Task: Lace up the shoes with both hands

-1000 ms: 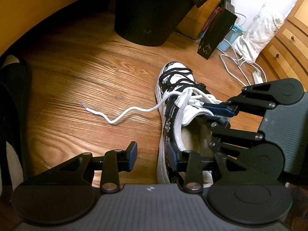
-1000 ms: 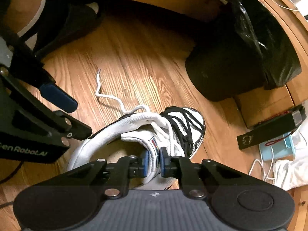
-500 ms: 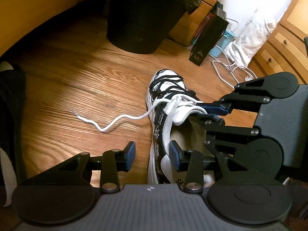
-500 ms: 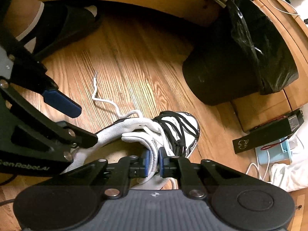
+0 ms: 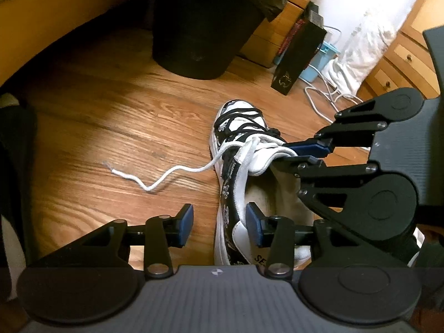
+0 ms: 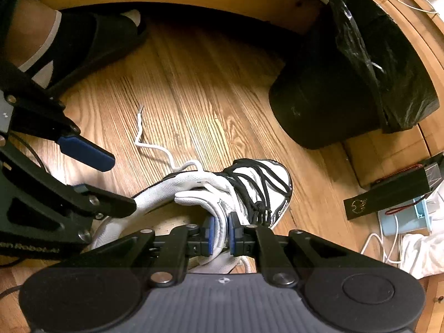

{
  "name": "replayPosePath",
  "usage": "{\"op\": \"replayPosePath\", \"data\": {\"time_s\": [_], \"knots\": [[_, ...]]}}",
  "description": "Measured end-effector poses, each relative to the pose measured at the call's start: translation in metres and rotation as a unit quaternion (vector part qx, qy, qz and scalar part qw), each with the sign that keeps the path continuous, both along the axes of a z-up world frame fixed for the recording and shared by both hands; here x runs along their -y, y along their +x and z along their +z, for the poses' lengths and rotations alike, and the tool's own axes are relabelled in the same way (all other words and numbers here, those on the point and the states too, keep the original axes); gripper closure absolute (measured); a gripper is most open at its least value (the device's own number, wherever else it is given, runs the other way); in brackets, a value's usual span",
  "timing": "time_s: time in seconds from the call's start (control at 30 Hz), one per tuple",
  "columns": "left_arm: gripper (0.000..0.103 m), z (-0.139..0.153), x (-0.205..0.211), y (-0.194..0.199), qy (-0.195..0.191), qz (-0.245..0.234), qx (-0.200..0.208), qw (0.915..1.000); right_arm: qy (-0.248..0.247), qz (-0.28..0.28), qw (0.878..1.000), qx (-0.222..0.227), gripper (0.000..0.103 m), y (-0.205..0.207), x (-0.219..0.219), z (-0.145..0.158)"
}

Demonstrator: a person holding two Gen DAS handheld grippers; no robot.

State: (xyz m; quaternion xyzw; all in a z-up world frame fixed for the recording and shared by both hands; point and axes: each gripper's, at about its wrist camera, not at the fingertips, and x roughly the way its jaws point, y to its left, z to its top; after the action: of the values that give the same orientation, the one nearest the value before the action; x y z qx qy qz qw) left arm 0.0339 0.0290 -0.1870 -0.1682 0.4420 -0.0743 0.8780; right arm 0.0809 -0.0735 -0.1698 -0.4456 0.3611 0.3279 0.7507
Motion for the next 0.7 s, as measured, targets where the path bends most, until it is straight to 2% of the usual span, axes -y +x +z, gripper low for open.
{"op": "replayPosePath", "data": {"time_s": [0.23, 0.3, 0.4, 0.53, 0.7], "knots": [[0.053, -0.001, -0.001, -0.001, 0.007, 0.000, 0.000, 1.0000, -0.002, -0.002, 1.000, 0.004, 0.093, 0.000, -0.001, 0.001], [0.055, -0.002, -0.002, -0.003, 0.014, 0.003, 0.000, 0.9999, -0.005, -0.003, 1.000, 0.007, 0.093, 0.000, -0.002, 0.001], [0.057, -0.013, -0.002, -0.006, 0.036, -0.007, -0.028, 0.9989, -0.006, -0.006, 1.000, 0.012, 0.092, 0.002, -0.003, 0.003], [0.057, -0.017, -0.009, -0.011, 0.020, 0.012, -0.032, 0.9992, -0.013, 0.000, 1.000, 0.023, 0.092, 0.001, -0.004, 0.004], [0.057, -0.008, -0.006, -0.006, 0.014, 0.009, -0.018, 0.9997, -0.007, -0.006, 1.000, 0.023, 0.091, 0.000, -0.002, 0.004]]}}
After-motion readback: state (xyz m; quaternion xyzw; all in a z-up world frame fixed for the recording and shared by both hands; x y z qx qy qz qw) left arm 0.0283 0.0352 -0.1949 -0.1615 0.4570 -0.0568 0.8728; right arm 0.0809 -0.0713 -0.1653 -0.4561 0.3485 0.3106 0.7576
